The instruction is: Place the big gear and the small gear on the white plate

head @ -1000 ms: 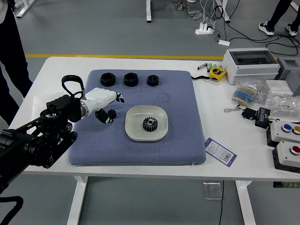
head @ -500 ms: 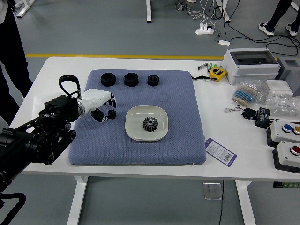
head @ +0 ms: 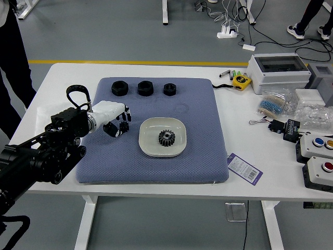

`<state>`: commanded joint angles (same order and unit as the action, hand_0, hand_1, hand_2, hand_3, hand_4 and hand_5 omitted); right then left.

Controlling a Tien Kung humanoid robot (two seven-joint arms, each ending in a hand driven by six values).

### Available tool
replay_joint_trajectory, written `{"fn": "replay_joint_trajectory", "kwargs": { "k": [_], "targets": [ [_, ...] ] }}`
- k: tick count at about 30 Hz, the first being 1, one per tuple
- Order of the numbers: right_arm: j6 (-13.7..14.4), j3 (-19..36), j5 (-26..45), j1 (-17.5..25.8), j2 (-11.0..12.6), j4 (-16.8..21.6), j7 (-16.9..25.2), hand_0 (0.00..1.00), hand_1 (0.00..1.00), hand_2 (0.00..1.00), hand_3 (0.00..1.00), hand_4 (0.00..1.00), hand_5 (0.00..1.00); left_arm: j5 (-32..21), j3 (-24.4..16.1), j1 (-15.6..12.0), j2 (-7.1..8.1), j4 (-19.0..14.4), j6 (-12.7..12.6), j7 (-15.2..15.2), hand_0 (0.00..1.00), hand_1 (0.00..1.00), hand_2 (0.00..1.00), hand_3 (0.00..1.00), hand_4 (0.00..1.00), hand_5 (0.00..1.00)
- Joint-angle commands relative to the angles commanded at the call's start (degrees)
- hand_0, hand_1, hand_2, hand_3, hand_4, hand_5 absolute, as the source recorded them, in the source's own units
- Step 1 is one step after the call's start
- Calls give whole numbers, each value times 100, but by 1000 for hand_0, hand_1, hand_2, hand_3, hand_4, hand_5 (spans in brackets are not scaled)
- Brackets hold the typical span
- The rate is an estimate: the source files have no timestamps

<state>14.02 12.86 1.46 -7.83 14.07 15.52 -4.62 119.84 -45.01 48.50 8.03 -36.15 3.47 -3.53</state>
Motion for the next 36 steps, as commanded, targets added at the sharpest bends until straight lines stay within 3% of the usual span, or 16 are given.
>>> {"fn": "replay_joint_trajectory", "kwargs": {
  "k": [7,8,20,25,26,30,36],
  "targets": [
    [-1,2,-7,-2,-1,-3,0,683,659,736,584,799,717,-124,8,-17,-16,35,-86,-90,535,570,616,585,723,2],
    [0,1,-2,-3,-1,-3,1,683,659,736,583,800,717,-134,12,-19,-19,56,-94,-100,501,522,555,572,673,2],
    [2,-1,4,0,-2,-3,3,683,659,736,583,800,717,-226,48,-44,-44,162,-87,-116,446,479,515,561,628,2],
    [3,8,-9,16,-4,-2,-1,683,659,736,583,800,717,-293,65,-67,-44,151,-93,-130,446,479,515,561,628,2],
    [3,9,-11,16,-4,-2,-1,683,660,736,584,801,717,-296,66,-67,-43,150,-92,-130,379,441,491,564,687,2],
    [2,21,-23,37,-7,-3,-4,683,660,736,584,801,717,-321,19,-100,-14,91,-67,-118,379,441,491,564,687,2],
    [0,36,-50,67,-9,-5,-8,683,660,736,584,801,718,-224,-150,-118,74,-191,-34,-81,354,428,478,561,710,2]
  ]
}}
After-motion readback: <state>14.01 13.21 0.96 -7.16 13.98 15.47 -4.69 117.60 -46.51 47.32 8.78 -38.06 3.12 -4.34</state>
